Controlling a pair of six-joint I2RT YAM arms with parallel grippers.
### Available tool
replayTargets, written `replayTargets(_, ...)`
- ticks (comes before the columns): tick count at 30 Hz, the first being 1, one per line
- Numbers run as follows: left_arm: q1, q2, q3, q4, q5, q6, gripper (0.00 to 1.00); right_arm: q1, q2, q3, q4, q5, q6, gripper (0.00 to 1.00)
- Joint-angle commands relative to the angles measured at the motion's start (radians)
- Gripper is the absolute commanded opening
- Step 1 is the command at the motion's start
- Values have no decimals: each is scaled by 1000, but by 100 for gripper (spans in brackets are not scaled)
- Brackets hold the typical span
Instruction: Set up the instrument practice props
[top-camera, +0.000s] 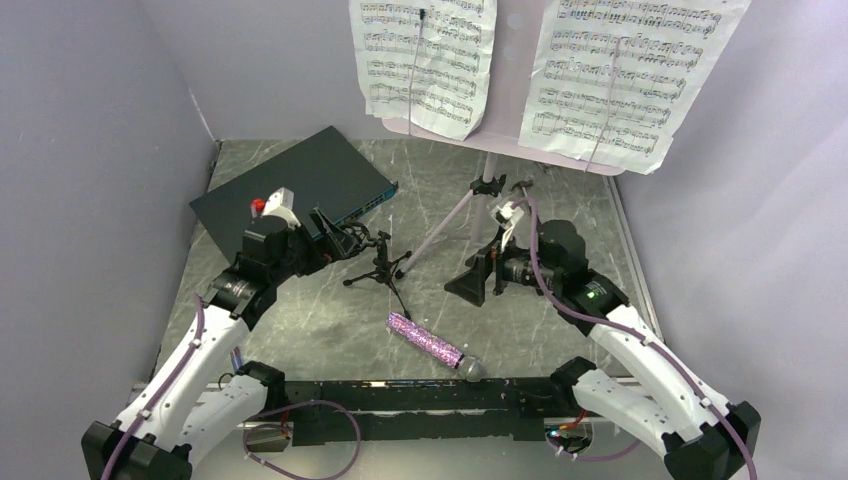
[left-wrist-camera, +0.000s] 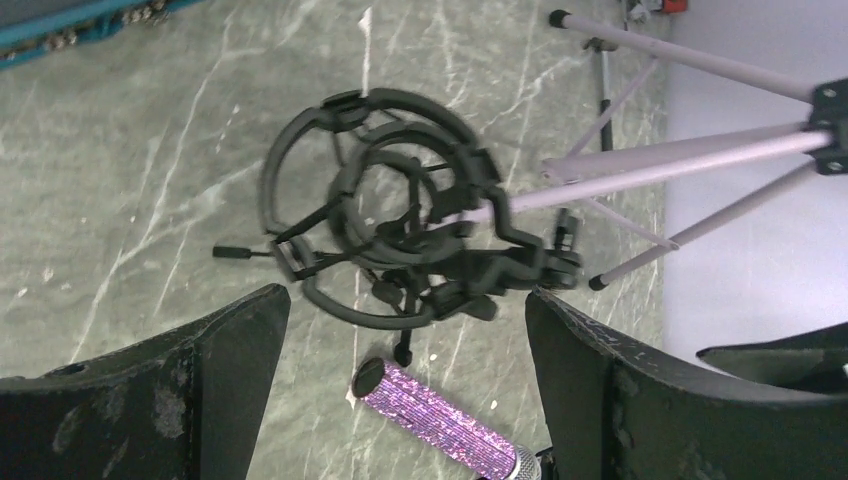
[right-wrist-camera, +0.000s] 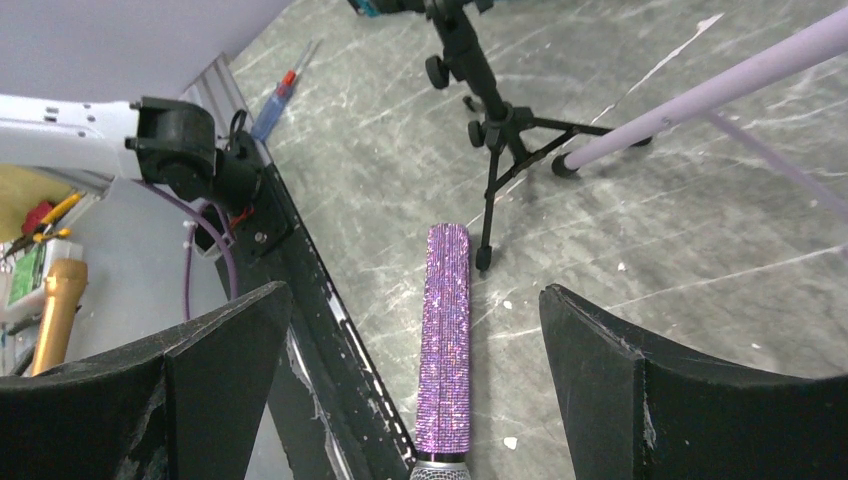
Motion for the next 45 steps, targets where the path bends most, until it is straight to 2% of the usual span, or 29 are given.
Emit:
replayTargets(1, 63, -45, -76, 85, 101, -98, 93, 70, 34, -30, 107, 57, 11, 98)
replayTargets(8, 191, -59, -186, 294, 262, -188, 93, 170, 76, -46, 132, 156, 9, 98)
replayTargets(12, 262, -30, -267, 507, 397, -252, 93, 186, 87, -54, 142, 170, 10, 98)
replayTargets(15, 295, 8, -299, 637, 478, -277, 93, 191, 104, -46, 133, 177, -1, 98)
replayTargets(18, 302, 37, -312, 697, 497, -303, 92, 198, 125, -37, 126, 181, -12, 98)
replayTargets(27, 322, 127, -344, 733, 510, -347, 73, 225, 180, -13, 139, 181, -24, 98)
replayTargets(31, 329, 123, -330, 686, 490, -317, 67, 239, 194, 6, 149, 179, -23, 98)
replayTargets(38, 334, 58, -317, 586, 454, -271, 47, 268, 216, 9, 131, 214, -45, 98)
replayTargets(45, 336, -77, -305, 426, 345, -223, 37, 290, 248, 25, 114, 258, -62, 98)
